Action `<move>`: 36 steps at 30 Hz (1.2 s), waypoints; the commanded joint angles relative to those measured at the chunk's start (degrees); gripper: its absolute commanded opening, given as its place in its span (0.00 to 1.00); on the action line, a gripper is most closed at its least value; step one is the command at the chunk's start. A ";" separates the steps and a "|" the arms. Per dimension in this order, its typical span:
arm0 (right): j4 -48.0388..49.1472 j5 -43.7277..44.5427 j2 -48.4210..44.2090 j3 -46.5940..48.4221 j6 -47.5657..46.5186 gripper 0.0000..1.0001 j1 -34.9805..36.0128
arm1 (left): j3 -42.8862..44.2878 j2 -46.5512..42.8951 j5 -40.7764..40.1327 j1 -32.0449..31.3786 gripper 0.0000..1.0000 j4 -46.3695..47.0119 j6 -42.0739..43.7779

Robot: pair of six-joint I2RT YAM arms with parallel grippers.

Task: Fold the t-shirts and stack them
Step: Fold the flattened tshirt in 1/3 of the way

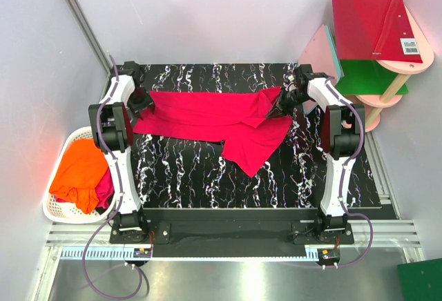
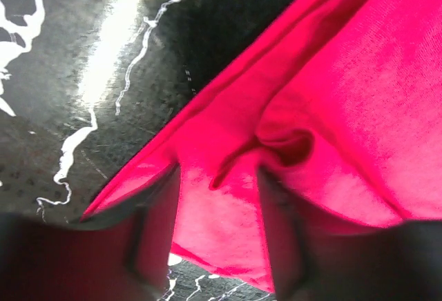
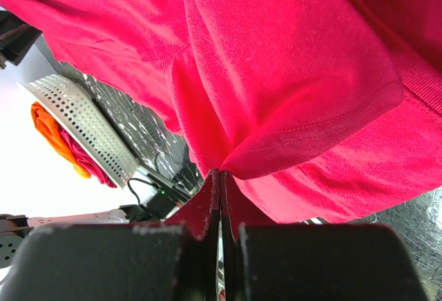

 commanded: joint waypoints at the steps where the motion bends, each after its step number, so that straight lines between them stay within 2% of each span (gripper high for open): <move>1: 0.51 -0.81 0.54 2.62 0.46 0.00 0.30 | -0.06 -4.81 0.76 0.86 0.58 0.57 1.07; 4: 0.51 -0.72 0.46 2.44 0.37 0.00 0.21 | -0.41 -4.38 1.47 0.86 0.50 0.66 0.81; 5: 0.42 -0.72 0.37 2.09 0.28 0.00 0.21 | -0.41 -4.29 1.55 0.86 0.36 0.66 0.81; 7: 0.51 -0.72 0.28 1.74 0.10 0.00 0.21 | -0.06 -3.76 1.56 0.86 0.26 0.66 0.72; 10: 0.77 -0.63 0.02 0.69 -0.16 0.00 0.30 | 0.64 -2.80 1.91 0.86 0.26 0.66 0.55; 11: 0.77 -0.63 -0.16 0.60 -0.25 0.00 0.30 | 0.90 -2.53 2.08 0.86 0.28 0.66 0.63; 12: 0.69 -0.55 -0.25 0.51 -0.25 0.00 0.21 | 0.99 -2.09 2.26 0.86 0.36 0.66 0.55; 15: 0.86 -0.63 -0.25 0.24 -0.16 0.00 0.30 | 1.08 -1.83 2.52 0.77 0.42 0.66 0.37; 19: 0.95 -0.63 -0.25 0.42 -0.16 0.00 0.30 | 1.17 -2.35 3.93 0.59 0.42 0.75 0.02; 23: 0.95 -0.81 0.02 0.51 -0.16 0.00 0.30 | 1.69 -2.53 4.45 0.24 0.31 0.84 -0.25; 31: 1.04 -0.81 0.02 0.51 -0.25 0.00 0.13 | 1.61 -1.56 4.63 -1.16 0.24 1.01 -0.77; 34: 1.12 -0.72 -0.07 0.24 -0.25 0.00 0.30 | 1.69 -0.86 4.46 -1.34 0.10 1.01 -0.77; 35: 1.04 -0.72 -0.24 0.24 -0.16 0.00 0.21 | 1.70 -0.69 4.46 -1.34 0.00 1.01 -0.77; 36: 1.04 -0.72 -0.16 0.16 -0.25 0.00 0.30 | 1.87 -0.77 4.28 -1.34 0.00 0.84 -0.86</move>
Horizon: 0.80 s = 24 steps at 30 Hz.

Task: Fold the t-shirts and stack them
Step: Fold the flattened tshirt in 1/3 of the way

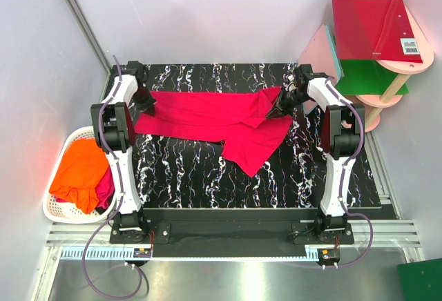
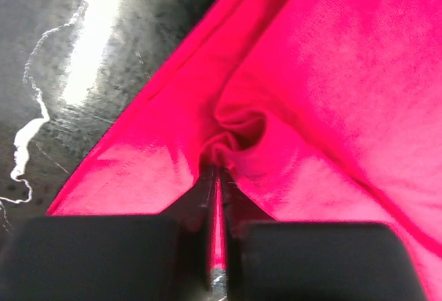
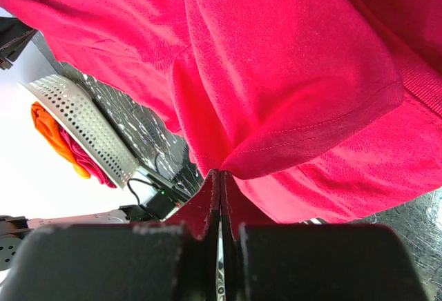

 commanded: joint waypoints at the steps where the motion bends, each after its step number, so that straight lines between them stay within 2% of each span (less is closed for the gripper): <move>1: 0.93 -0.72 -0.38 0.16 -0.23 0.00 0.21 | 1.98 -0.57 0.54 -0.20 0.00 0.79 0.03; 10: 0.93 -0.54 -0.64 0.16 -0.23 0.00 0.30 | 2.33 -5.93 -2.36 0.24 0.00 0.79 -0.40; 18: 1.46 1.21 -1.52 2.96 -0.31 0.00 0.30 | -1.01 -15.33 -7.01 0.32 0.00 2.11 -4.79; 24: 2.25 3.50 -0.47 9.02 -0.93 0.00 0.21 | 3.64 -15.17 -5.44 0.50 0.00 3.17 -6.03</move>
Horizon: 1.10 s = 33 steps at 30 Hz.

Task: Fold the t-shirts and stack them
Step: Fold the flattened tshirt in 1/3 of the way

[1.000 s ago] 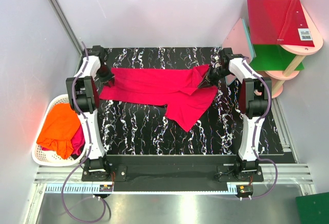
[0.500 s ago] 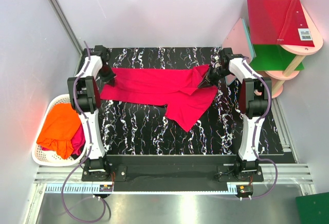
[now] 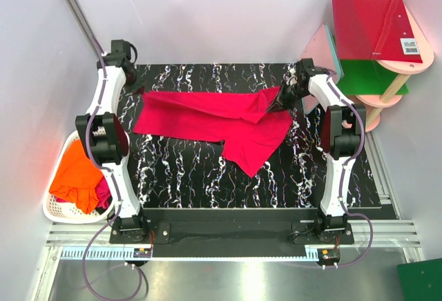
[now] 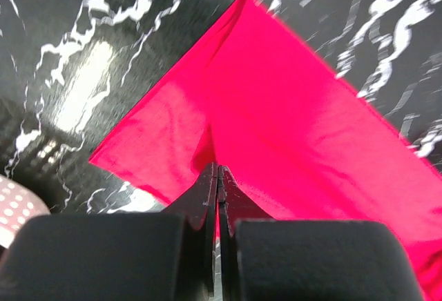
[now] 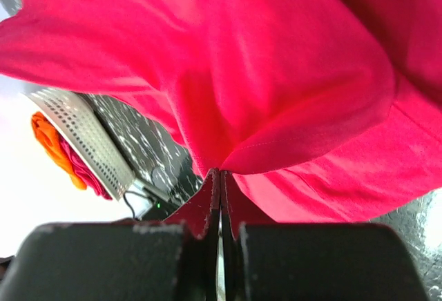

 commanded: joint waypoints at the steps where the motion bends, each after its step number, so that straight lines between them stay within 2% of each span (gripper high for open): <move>1: 2.33 2.05 0.67 7.43 -0.75 0.00 0.13 | 5.15 0.54 -0.10 0.63 0.00 2.49 -2.29; 10: 3.13 7.86 11.83 29.48 -0.40 0.00 0.21 | 17.90 10.13 5.61 -0.07 0.00 5.65 -6.43; 15: 2.43 6.02 17.90 40.22 1.35 0.00 -0.14 | 19.85 11.19 10.08 0.19 0.00 8.29 -4.15; 16: 2.34 5.75 17.82 40.40 1.70 0.00 -0.14 | 18.45 11.02 11.66 0.37 0.28 7.85 -3.62; 17: 2.42 5.66 17.64 39.97 1.79 0.00 -0.05 | 16.79 10.67 12.81 0.54 0.48 7.33 -2.92; 19: 2.34 5.75 17.03 39.18 1.45 0.00 -0.05 | 9.00 8.13 12.30 0.54 0.71 7.15 -2.03; 21: 2.42 6.01 15.89 37.25 0.92 0.00 -0.14 | 3.70 6.28 10.81 0.54 0.70 7.15 -0.80; 22: 2.51 6.27 15.53 36.63 0.57 0.00 -0.14 | -1.11 4.62 10.36 0.54 0.60 7.23 -0.63; 25: 2.42 6.80 14.83 34.87 -0.40 0.00 -0.05 | -7.55 3.11 11.76 0.63 0.29 7.24 0.25; 26: 2.42 6.89 14.65 34.08 -0.66 0.00 -0.14 | -8.71 3.10 11.85 0.63 0.12 7.50 0.43; 27: 2.42 7.07 14.56 33.73 -0.75 0.00 -0.05 | -9.76 3.10 11.77 0.72 0.09 7.50 0.34; 28: 2.51 6.98 14.56 33.46 -0.84 0.00 -0.05 | -10.91 3.10 11.42 0.63 0.08 7.67 0.34; 29: 2.42 6.89 14.65 33.11 -0.84 0.00 -0.05 | -11.35 3.19 10.63 0.63 0.12 8.11 0.34; 32: 2.42 6.37 15.09 32.76 -0.84 0.00 -0.14 | -10.92 3.98 10.01 0.72 0.33 8.55 0.08; 33: 2.42 6.19 15.18 32.67 -1.02 0.00 -0.05 | -10.40 4.51 10.10 0.72 0.46 8.55 0.08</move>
